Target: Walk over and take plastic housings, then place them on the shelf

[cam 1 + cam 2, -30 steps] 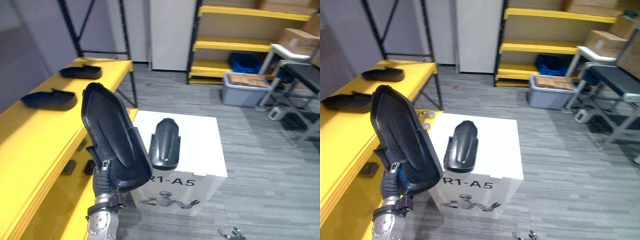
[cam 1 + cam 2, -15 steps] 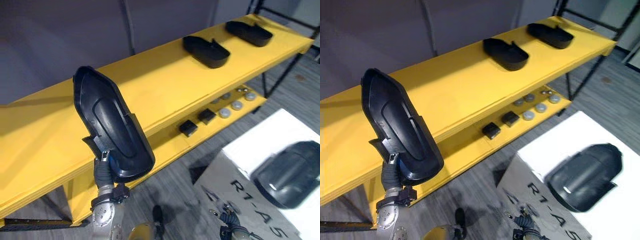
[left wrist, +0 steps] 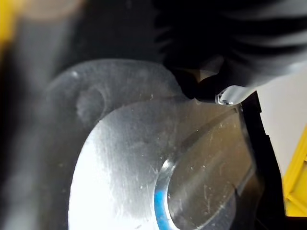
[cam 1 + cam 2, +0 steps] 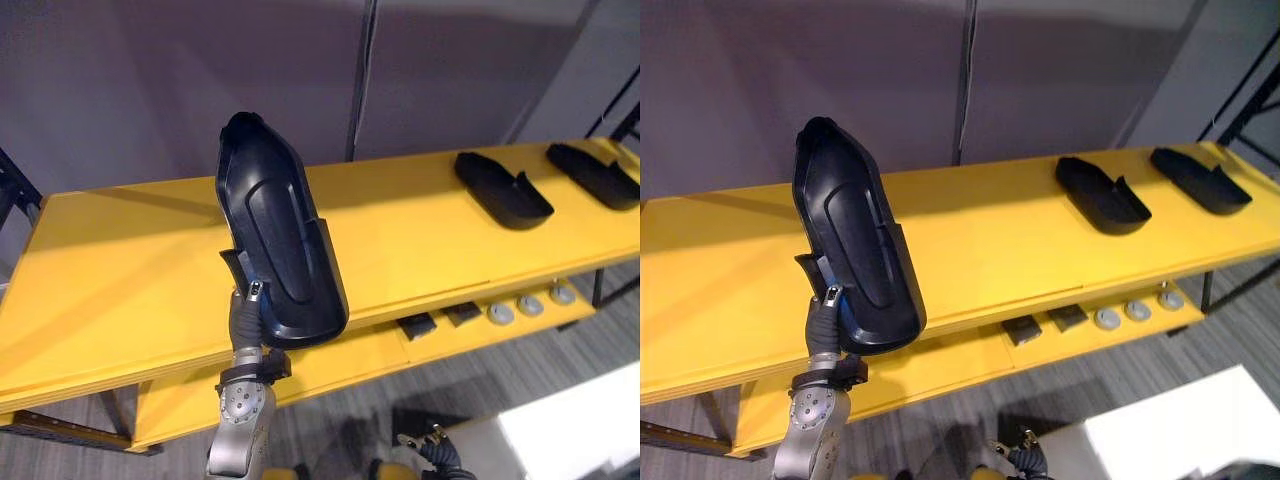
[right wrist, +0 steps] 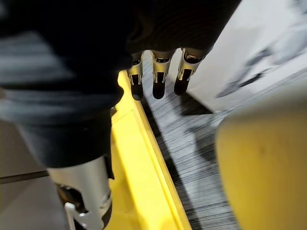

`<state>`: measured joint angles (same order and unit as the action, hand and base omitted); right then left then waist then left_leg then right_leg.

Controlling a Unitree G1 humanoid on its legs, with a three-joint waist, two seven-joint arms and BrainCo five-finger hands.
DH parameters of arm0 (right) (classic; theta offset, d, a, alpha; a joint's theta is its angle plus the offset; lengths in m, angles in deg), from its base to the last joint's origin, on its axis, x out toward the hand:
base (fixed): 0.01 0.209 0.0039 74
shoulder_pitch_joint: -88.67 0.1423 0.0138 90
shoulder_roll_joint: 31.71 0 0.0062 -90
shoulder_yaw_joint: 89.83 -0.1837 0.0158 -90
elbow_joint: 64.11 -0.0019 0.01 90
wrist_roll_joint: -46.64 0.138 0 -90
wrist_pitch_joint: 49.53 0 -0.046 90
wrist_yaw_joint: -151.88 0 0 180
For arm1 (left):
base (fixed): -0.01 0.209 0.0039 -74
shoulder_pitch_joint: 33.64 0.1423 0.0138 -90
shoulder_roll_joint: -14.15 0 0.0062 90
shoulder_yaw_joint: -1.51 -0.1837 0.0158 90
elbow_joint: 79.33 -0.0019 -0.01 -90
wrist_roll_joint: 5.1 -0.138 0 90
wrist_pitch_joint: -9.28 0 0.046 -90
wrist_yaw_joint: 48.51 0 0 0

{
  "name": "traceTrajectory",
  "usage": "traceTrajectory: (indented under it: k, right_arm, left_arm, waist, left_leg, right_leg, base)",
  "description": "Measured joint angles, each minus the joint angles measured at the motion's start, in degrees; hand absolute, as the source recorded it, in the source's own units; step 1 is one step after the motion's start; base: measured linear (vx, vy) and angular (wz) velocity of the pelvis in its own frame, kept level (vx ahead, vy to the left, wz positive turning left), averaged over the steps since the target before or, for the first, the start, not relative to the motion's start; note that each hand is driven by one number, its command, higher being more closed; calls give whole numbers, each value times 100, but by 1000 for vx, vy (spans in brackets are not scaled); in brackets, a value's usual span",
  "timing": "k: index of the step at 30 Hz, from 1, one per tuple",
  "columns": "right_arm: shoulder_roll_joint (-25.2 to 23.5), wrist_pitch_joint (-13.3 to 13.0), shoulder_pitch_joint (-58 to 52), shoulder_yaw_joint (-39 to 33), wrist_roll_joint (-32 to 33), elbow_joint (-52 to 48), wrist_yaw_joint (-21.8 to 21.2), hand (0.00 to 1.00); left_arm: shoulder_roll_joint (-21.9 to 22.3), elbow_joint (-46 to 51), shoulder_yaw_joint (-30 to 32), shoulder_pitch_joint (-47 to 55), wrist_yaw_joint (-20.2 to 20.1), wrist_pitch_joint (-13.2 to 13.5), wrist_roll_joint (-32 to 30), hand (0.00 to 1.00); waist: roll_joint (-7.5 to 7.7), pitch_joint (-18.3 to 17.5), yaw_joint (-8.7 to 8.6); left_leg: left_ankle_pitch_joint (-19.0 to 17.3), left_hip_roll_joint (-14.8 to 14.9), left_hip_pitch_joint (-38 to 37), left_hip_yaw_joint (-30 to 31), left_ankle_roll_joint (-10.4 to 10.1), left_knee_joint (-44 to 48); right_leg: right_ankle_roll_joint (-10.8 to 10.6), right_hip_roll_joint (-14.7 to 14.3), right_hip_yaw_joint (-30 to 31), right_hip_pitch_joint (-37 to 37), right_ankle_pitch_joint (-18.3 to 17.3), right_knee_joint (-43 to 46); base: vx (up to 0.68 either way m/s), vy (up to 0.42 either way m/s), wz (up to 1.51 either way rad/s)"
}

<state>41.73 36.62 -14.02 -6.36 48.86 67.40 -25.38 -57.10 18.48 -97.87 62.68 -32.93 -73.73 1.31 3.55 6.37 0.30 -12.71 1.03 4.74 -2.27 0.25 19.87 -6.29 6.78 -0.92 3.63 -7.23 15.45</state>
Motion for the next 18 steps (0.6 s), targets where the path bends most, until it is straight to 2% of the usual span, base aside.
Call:
traceTrajectory:
  k: [1, 5, 10, 14, 18]
  right_arm:
    - [21, 0, 3, -3, 0, -68, -1, 0]
    - [32, 0, -69, -14, -2, -112, -3, 0]
    - [26, 4, -16, -1, -52, 119, -58, 0]
    - [44, 6, 112, 0, -65, 341, -61, 0]
    - [92, 6, 140, 0, -103, 358, -68, 0]
  left_arm:
    - [-1, -17, -97, -110, 2, -2, -31, 100]
    - [7, -429, -169, -696, 38, -39, -217, 100]
    - [-20, -1437, -11, -1396, 241, -173, -218, 100]
    - [-96, -2225, 251, -1851, 458, -337, -208, 100]
    - [-185, -2997, 471, -2430, 688, -467, -203, 100]
  waist:
    - [-21, -23, 11]
    - [54, -136, -36]
    - [66, -294, -127]
    - [67, -297, -288]
    - [66, -296, -352]
  left_leg:
    - [22, 103, -23, 16, -35, -31]
    - [161, 125, -333, 73, -197, -490]
    - [468, 108, -681, 36, -171, -1251]
    - [651, 95, -831, 42, -158, -1563]
    - [759, 60, -810, 41, -111, -1634]
  right_leg:
    - [47, -93, -47, -78, 26, -128]
    - [134, -153, -139, -403, 86, -556]
    - [181, -171, -142, -604, 378, -1057]
    - [168, -170, -142, -663, 560, -1208]
    - [163, -156, -138, -676, 808, -1407]
  base:
    - [216, -265, 16]
    - [144, -76, 8]
    - [111, 20, -3]
    - [7, 31, 0]
    - [-66, 52, -3]
